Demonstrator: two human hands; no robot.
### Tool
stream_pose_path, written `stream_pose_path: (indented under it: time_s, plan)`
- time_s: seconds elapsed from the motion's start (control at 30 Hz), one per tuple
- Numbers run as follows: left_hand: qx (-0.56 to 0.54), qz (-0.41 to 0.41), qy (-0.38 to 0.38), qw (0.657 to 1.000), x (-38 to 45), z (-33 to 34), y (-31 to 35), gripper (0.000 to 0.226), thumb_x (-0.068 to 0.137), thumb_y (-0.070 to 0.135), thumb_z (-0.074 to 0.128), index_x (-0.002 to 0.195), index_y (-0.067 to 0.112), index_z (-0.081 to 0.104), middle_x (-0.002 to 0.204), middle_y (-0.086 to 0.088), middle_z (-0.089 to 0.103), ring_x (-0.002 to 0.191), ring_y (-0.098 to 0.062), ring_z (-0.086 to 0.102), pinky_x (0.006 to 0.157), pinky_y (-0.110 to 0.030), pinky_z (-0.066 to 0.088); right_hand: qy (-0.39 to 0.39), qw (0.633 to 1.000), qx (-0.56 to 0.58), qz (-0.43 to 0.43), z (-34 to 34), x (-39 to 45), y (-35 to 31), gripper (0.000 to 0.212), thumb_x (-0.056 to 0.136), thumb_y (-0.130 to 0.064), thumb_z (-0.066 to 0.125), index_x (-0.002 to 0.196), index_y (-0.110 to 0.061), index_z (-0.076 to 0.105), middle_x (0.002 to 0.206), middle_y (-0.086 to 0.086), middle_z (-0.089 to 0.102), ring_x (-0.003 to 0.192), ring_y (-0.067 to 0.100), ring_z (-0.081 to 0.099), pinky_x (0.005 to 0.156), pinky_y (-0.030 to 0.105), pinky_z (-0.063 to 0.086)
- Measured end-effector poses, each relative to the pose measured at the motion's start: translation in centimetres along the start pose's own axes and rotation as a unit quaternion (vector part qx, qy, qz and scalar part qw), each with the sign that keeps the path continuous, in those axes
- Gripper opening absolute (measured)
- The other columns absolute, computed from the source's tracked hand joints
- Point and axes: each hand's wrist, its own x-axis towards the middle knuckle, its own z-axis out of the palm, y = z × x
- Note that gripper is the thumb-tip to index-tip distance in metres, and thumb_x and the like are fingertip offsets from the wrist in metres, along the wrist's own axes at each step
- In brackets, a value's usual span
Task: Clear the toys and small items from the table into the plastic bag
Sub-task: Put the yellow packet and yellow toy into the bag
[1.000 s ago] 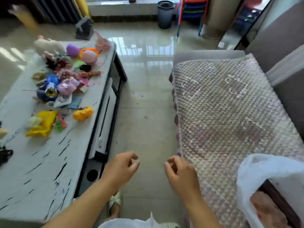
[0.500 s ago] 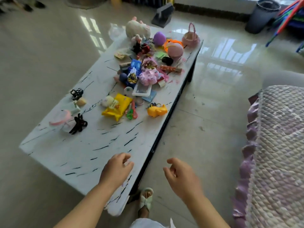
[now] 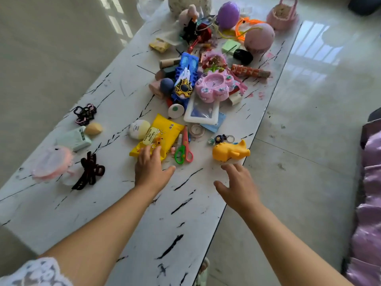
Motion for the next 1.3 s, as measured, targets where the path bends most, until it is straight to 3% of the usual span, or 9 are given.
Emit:
stream_pose_path:
  time_s: [0.2,0.33,0.5,0.6,0.8,0.87,0.93,1.03,1.3]
  plan:
    - [0.062,-0.008,-0.023,0.998,8.0,2.4,-1.7,0.091,0.079,0.060,0.057,0.148,0.018,0.015,0.157,-0.014,0.003,0.144,-0.031,0.003,0.116,-0.046,0.010,0.016,0.999,-0.020,-0.030,3.1,3.7,-0.3,0.049,0.084,-0.034,0.059,0.128,-0.015,0.046,0.124,0.005,0.048,0.115,0.023,0.041,0.087,0.032,0.039]
    - [0.080,-0.027,-0.015,0.996,10.1,3.5,-2.7,0.110,0.067,0.072,0.061,0.148,0.023,0.005,0.153,-0.017,0.014,0.140,-0.035,0.018,0.111,-0.048,0.020,0.120,0.989,-0.070,-0.055,3.4,4.9,0.5,0.048,0.075,-0.020,0.068,0.120,-0.007,0.055,0.118,0.015,0.054,0.108,0.037,0.047,0.087,0.042,0.040]
    - [0.093,-0.036,0.035,0.994,10.5,3.3,-2.6,0.119,0.056,0.071,0.070,0.146,0.024,0.008,0.133,-0.024,0.038,0.121,-0.039,0.039,0.097,-0.046,0.035,0.060,0.983,-0.170,0.035,3.0,7.9,2.0,0.078,0.080,-0.023,0.059,0.144,-0.035,0.014,0.155,-0.003,0.008,0.141,0.030,-0.002,0.112,0.048,0.006]
    - [0.058,-0.052,0.051,0.996,9.3,2.6,-2.9,0.112,0.059,0.059,0.073,0.146,0.025,0.012,0.132,-0.023,0.037,0.120,-0.040,0.038,0.096,-0.048,0.036,0.021,0.980,-0.195,0.045,3.2,9.0,2.4,0.083,0.081,-0.018,0.055,0.144,-0.036,0.006,0.155,-0.006,0.008,0.142,0.032,-0.009,0.112,0.057,0.001]
    - [-0.016,-0.031,0.103,0.994,4.4,0.6,-3.9,0.095,0.064,0.039,0.075,0.143,0.026,0.024,0.123,-0.021,0.040,0.114,-0.039,0.040,0.093,-0.050,0.037,0.023,0.972,-0.233,0.022,3.7,7.7,2.8,0.060,0.081,-0.009,0.049,0.135,-0.025,0.030,0.132,0.002,0.042,0.139,0.032,0.015,0.110,0.059,-0.009]
    - [-0.041,-0.021,0.112,0.993,2.6,-0.1,-3.6,0.095,0.063,0.035,0.076,0.143,0.026,0.025,0.121,-0.019,0.041,0.114,-0.037,0.039,0.093,-0.050,0.037,0.002,0.979,-0.204,0.021,3.8,6.7,2.4,0.052,0.081,-0.016,0.051,0.130,-0.023,0.034,0.126,0.003,0.044,0.126,0.031,0.037,0.112,0.054,0.010]
    - [-0.059,-0.003,0.112,0.992,0.8,-0.7,-2.9,0.095,0.063,0.033,0.078,0.143,0.027,0.027,0.118,-0.017,0.042,0.114,-0.035,0.039,0.093,-0.049,0.037,0.024,0.989,-0.141,0.042,3.7,5.3,1.9,0.052,0.078,-0.026,0.055,0.127,-0.021,0.037,0.119,0.004,0.048,0.108,0.029,0.049,0.095,0.040,0.034]
    - [-0.065,0.037,0.082,0.994,-2.0,-1.9,-1.2,0.094,0.063,0.035,0.077,0.143,0.030,0.027,0.113,-0.011,0.041,0.110,-0.030,0.040,0.093,-0.044,0.037,0.103,0.991,-0.014,0.080,2.2,2.4,1.4,0.055,0.073,-0.031,0.060,0.123,-0.020,0.042,0.110,0.004,0.051,0.099,0.027,0.051,0.068,0.030,0.035]
    - [-0.063,0.110,-0.012,0.992,-10.8,-2.2,7.4,0.090,0.064,0.040,0.075,0.141,0.038,0.028,0.115,-0.004,0.039,0.109,-0.027,0.043,0.093,-0.041,0.038,0.223,0.951,0.115,0.180,-4.7,-10.5,6.7,0.058,0.076,-0.035,0.067,0.128,-0.025,0.042,0.109,0.006,0.062,0.091,0.031,0.060,0.065,0.029,0.035]
